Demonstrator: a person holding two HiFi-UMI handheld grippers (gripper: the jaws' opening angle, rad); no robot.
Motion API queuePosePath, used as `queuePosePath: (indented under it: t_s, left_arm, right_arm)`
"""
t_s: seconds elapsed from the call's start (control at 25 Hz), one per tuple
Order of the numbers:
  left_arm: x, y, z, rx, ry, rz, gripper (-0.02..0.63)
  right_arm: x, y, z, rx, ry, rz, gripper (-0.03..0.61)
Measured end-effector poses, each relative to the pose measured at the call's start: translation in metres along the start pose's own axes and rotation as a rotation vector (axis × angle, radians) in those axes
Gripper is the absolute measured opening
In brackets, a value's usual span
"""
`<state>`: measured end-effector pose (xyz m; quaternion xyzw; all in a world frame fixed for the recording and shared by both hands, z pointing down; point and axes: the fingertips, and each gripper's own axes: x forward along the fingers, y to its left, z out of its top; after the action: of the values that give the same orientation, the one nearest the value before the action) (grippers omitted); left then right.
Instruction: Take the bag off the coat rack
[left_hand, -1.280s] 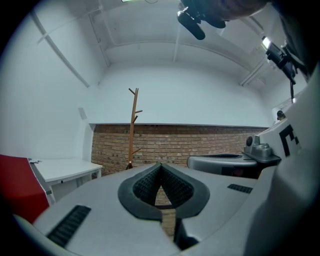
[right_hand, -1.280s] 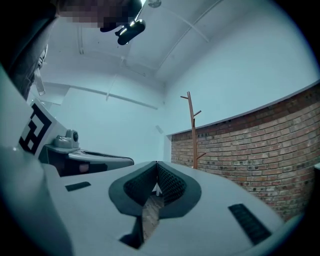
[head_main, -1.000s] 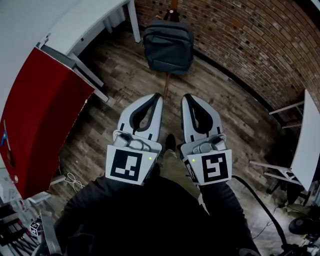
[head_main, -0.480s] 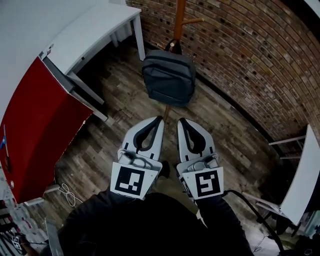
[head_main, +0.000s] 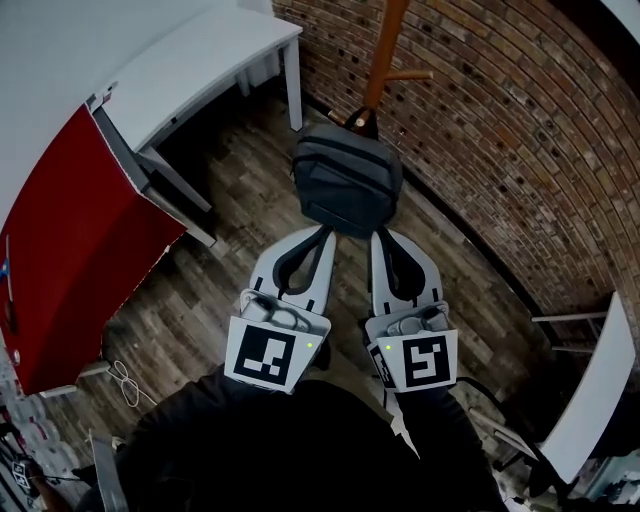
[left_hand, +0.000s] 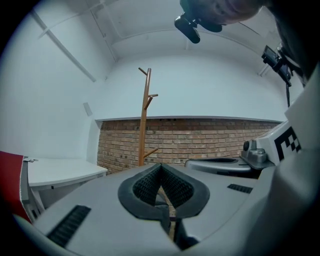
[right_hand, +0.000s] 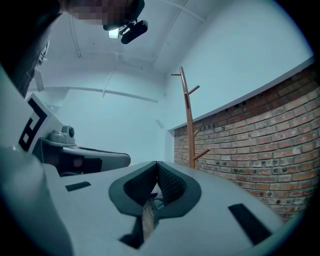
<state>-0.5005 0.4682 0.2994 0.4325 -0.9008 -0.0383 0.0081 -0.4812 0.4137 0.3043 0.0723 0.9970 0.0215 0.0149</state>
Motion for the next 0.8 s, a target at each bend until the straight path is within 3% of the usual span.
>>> queuePosePath:
  t_s: [0.44, 0.8]
  left_arm:
    - [0.105, 0.067, -0.018, -0.031, 0.029, -0.034, 0.009]
    - [0.174, 0.115, -0.033, -0.047, 0.038, -0.067, 0.009]
  right_arm:
    - [0.105, -0.051, -0.033, 0.017, 0.053, -0.034, 0.007]
    - [0.172, -0.096, -0.057, -0.001, 0.085, -0.124, 0.008]
